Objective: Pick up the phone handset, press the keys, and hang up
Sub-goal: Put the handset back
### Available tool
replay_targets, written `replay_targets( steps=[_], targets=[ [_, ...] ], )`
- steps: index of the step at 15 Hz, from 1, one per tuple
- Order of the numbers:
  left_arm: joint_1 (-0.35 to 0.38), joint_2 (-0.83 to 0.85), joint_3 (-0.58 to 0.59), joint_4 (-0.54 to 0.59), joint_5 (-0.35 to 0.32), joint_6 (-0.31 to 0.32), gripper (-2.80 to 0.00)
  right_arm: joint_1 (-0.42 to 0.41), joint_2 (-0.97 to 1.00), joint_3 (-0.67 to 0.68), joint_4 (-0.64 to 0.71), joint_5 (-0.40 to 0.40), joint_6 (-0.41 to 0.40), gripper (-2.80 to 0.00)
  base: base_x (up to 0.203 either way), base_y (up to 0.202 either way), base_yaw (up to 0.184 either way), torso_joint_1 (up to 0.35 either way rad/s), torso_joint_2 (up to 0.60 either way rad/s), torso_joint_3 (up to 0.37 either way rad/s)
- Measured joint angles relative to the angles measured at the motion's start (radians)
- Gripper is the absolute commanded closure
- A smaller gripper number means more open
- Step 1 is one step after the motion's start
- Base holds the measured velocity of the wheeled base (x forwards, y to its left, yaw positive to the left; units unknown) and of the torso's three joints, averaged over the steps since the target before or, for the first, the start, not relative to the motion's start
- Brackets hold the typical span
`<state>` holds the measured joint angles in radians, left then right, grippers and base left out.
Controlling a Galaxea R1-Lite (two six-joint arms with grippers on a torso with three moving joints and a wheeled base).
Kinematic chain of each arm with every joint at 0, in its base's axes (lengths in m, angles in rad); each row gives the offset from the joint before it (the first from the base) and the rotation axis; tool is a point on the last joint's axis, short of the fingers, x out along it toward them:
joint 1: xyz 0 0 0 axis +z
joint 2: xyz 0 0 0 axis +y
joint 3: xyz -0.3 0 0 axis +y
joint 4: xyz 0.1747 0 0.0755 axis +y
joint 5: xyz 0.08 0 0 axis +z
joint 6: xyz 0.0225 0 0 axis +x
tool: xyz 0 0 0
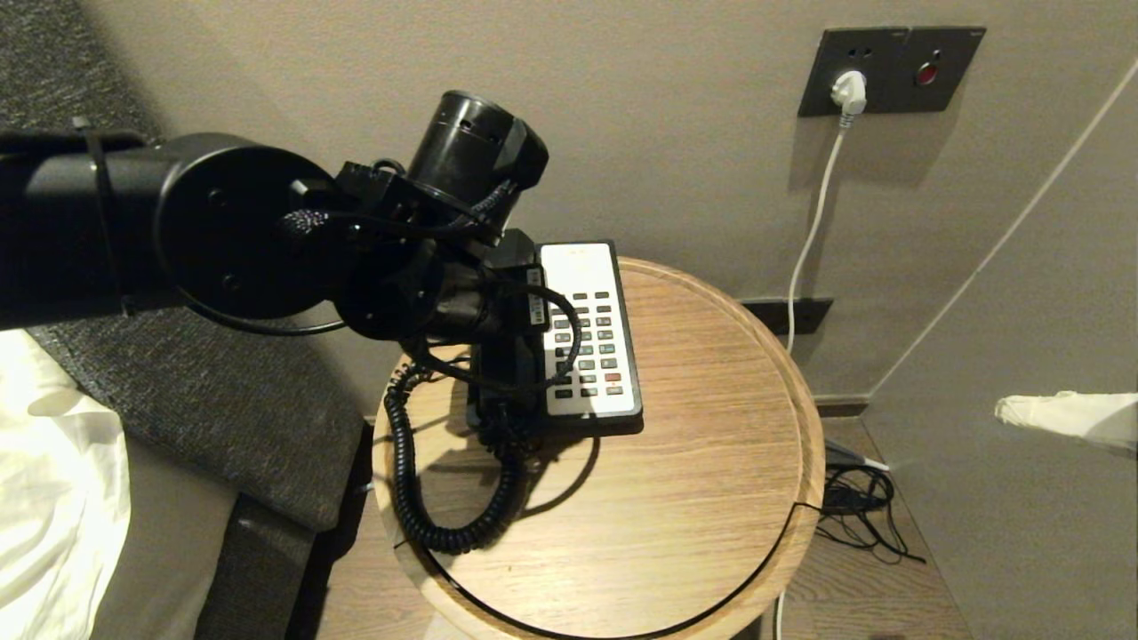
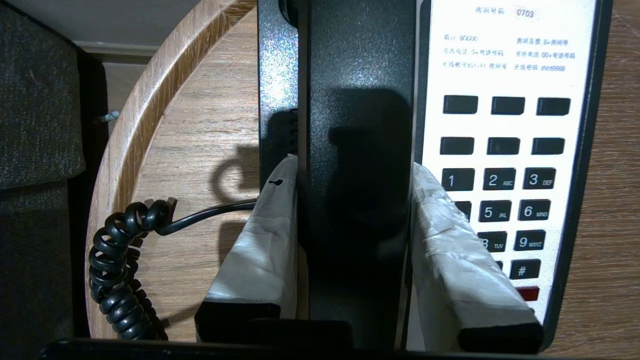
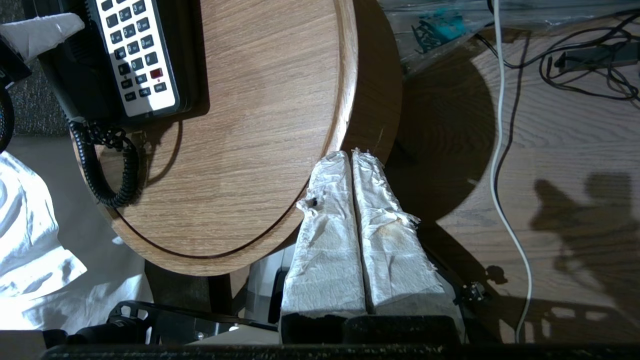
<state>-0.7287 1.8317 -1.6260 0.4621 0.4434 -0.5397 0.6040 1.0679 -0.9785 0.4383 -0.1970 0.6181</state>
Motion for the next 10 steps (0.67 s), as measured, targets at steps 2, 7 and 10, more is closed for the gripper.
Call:
replay_targets(
  steps=[2,7,10],
  targets=[
    [0.000,0.002,0.002,0.002,0.000,0.002,-2.80,0.000,0.000,0.000,0.001,0.000,0.000,0.00,0.000,0.000,0.000,0.000,0.00,0.000],
    [0.000,0.000,0.000,0.001,0.000,0.000,-2.80,0.000,-0.001,0.001,0.001,0.000,0.000,0.00,0.000,0.000,0.000,0.000,0.00,0.000],
    [0.000,-0.023,-0.001,-0.002,0.000,0.000,0.00,0.000,-0.002,0.006,0.000,0.000,0.000,0.00,0.000,0.000,0.000,0.000,0.00,0.000]
  ],
)
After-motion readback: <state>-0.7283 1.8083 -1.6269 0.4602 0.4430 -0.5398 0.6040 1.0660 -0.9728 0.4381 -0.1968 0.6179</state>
